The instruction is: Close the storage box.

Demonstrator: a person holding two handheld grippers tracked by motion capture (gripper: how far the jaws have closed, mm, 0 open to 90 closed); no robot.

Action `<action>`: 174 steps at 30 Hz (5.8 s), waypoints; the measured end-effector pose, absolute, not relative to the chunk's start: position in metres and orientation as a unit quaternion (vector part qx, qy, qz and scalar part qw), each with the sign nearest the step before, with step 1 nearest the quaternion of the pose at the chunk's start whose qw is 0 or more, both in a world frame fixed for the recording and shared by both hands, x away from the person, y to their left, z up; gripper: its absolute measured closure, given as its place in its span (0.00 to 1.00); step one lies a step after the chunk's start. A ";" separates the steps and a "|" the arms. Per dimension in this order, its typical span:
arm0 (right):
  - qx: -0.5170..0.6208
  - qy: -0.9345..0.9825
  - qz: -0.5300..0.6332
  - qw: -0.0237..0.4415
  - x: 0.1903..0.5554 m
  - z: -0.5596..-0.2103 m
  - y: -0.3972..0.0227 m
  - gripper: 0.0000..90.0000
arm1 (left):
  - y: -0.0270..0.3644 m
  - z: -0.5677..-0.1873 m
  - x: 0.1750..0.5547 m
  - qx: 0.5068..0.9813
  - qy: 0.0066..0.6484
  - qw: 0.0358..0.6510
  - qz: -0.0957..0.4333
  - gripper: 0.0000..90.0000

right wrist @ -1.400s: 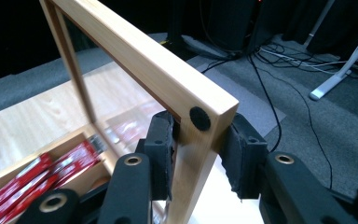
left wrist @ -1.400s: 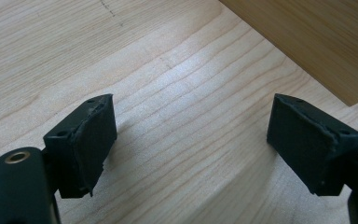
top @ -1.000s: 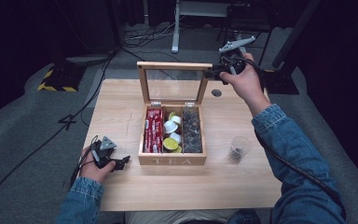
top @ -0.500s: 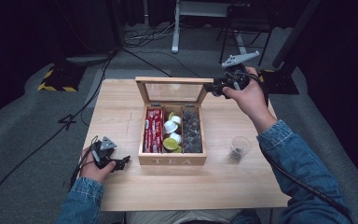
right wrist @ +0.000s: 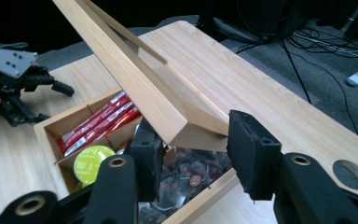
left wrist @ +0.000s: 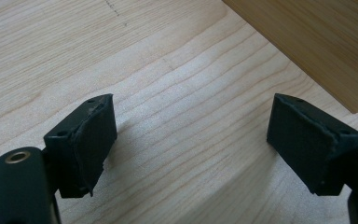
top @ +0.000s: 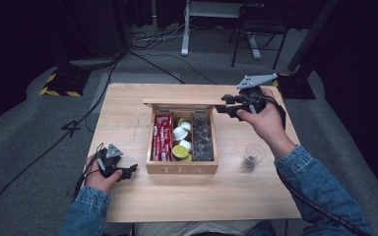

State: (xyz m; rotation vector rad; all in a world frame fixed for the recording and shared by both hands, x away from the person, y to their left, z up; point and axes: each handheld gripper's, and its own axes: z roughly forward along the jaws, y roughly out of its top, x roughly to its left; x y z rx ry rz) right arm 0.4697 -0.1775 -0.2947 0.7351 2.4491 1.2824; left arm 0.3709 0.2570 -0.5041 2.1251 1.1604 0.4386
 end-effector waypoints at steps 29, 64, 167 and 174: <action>0.235 0.863 0.418 0.156 0.413 -0.350 -0.181 0.58 | 0.256 -0.504 0.369 0.814 0.446 0.333 0.168 0.18; 0.246 0.883 0.384 0.108 0.389 -0.411 -0.178 0.60 | 0.255 -0.504 0.369 0.814 0.447 0.331 0.168 0.18; 0.424 0.817 0.349 0.176 0.433 -0.491 -0.384 0.19 | 0.261 -0.504 0.373 0.821 0.433 0.335 0.160 0.17; 0.418 0.823 0.340 0.177 0.432 -0.500 -0.379 0.17 | 0.261 -0.504 0.373 0.821 0.433 0.335 0.162 0.17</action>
